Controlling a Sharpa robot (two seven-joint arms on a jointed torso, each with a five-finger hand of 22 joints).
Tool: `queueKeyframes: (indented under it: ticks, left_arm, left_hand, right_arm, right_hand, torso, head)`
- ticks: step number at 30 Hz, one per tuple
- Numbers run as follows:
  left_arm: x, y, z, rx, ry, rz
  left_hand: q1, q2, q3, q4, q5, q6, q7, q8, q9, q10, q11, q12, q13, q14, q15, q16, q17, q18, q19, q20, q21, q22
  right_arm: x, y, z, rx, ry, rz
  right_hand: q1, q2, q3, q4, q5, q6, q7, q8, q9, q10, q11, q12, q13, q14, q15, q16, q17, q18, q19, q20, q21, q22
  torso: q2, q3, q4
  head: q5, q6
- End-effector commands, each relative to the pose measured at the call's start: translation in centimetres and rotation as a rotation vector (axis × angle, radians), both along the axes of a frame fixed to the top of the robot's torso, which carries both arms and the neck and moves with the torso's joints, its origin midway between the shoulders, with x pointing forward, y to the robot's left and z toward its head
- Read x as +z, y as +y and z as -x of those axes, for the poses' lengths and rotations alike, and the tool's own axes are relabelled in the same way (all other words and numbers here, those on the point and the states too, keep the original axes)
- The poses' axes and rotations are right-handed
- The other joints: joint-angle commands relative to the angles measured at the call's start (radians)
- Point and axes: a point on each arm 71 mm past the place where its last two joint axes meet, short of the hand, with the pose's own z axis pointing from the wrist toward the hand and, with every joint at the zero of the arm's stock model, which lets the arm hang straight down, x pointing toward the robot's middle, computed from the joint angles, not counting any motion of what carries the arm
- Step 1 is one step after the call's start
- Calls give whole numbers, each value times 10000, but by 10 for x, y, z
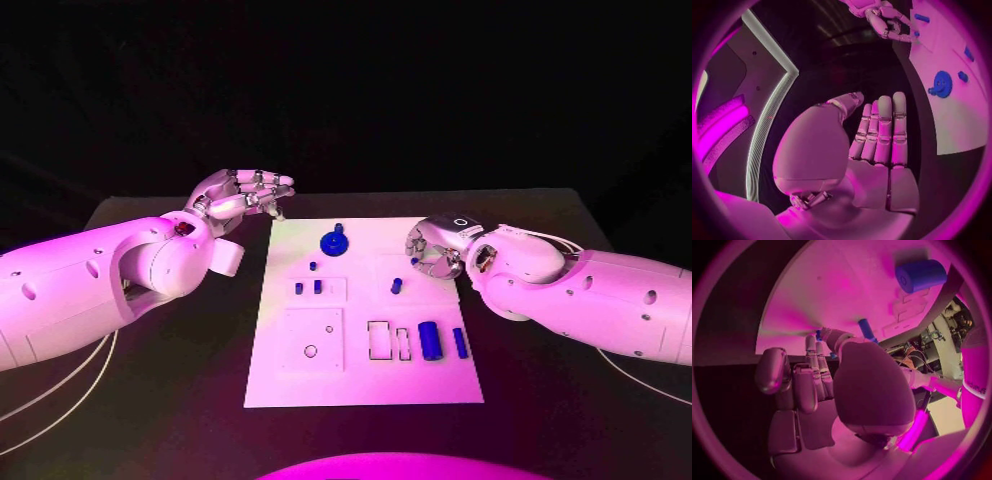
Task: Assemble the parts on the task board
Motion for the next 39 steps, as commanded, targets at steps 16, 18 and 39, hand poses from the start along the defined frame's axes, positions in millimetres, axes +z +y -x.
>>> queueKeyframes:
  ticks: [16,18,39]
  left_arm:
    - [2,0,1,-3,7,191]
    - [2,0,1,5,9,176]
    - [1,2,2,72,48,36]
  left_hand:
    - [128,89,-57,-25,-30,-79,8,26,14,-88,-17,69,-18,-4,-8,-69,-19,150,99,-10,-96,-38]
    - [148,104,-55,-30,-27,-83,11,27,14,-93,-15,70,-21,-6,-8,-72,-20,150,109,-12,-104,-45]
    - [217,125,-56,-63,-19,-105,21,26,14,-124,-6,65,-36,-12,-8,-83,-25,149,141,-18,-125,-66]
  right_arm:
    - [-9,4,2,88,304,496]
    - [-10,4,2,89,318,525]
    - [-11,6,5,104,-34,851]
  right_hand:
    - [-128,267,469,-311,-255,374,-66,126,85,580,-104,-320,-214,600,-128,129,335,-248,199,-39,319,520]
    - [-115,316,538,-359,-246,418,-73,143,98,637,-120,-346,-227,601,-138,136,342,-252,208,-44,344,542]
    - [-162,816,1162,-1317,-268,826,-146,414,406,1473,-276,-706,-246,607,-290,211,405,-330,361,-158,802,902]
  torso:
    - [10,17,-2]
    - [10,18,0]
    - [-9,9,3]
  head:
    - [18,-33]
    - [3,-36]
    - [-33,-102]
